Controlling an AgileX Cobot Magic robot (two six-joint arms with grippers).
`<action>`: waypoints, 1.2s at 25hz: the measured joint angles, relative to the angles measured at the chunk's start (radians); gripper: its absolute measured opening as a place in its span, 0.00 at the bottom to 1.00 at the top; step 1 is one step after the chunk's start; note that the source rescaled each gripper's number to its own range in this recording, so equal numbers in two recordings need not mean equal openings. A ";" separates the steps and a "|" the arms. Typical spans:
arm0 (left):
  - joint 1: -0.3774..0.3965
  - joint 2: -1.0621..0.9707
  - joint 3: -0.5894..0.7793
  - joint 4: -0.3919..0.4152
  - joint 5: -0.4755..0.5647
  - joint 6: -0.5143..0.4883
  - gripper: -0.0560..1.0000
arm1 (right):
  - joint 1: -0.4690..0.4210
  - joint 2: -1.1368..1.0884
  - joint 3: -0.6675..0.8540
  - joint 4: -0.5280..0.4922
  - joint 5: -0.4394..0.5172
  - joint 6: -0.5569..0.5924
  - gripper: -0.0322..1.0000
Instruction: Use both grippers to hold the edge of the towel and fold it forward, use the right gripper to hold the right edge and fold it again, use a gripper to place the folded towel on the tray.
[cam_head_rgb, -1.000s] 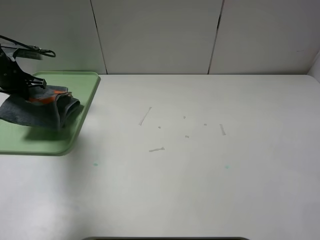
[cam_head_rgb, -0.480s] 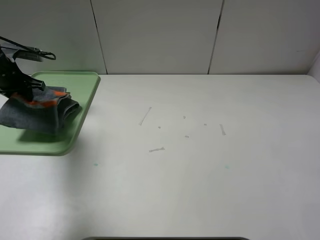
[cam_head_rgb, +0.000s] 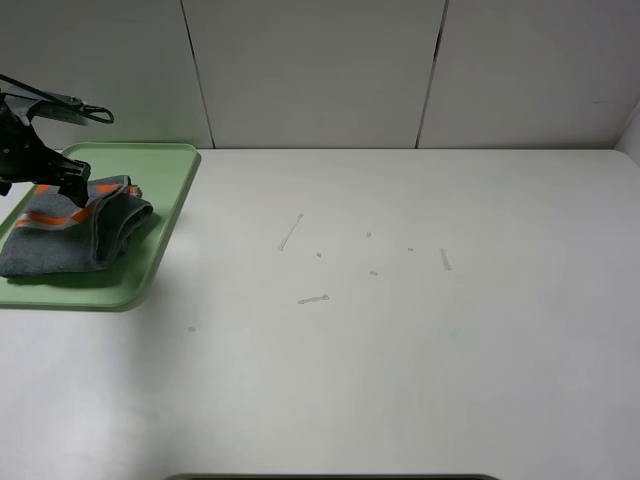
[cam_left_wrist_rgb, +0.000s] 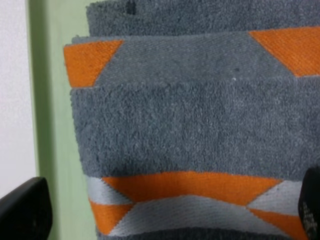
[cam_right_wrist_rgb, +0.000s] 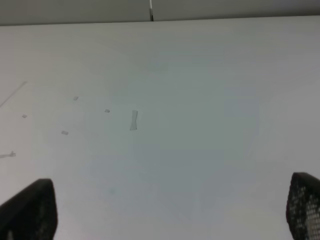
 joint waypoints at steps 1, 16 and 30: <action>0.000 -0.002 0.000 0.000 0.000 0.000 1.00 | 0.000 0.000 0.000 0.000 0.000 0.000 1.00; -0.034 -0.274 0.046 -0.015 0.149 0.002 1.00 | 0.000 0.000 0.000 0.000 0.000 0.000 1.00; -0.154 -0.784 0.410 -0.154 0.205 0.003 1.00 | 0.000 0.000 0.000 0.000 0.000 0.000 1.00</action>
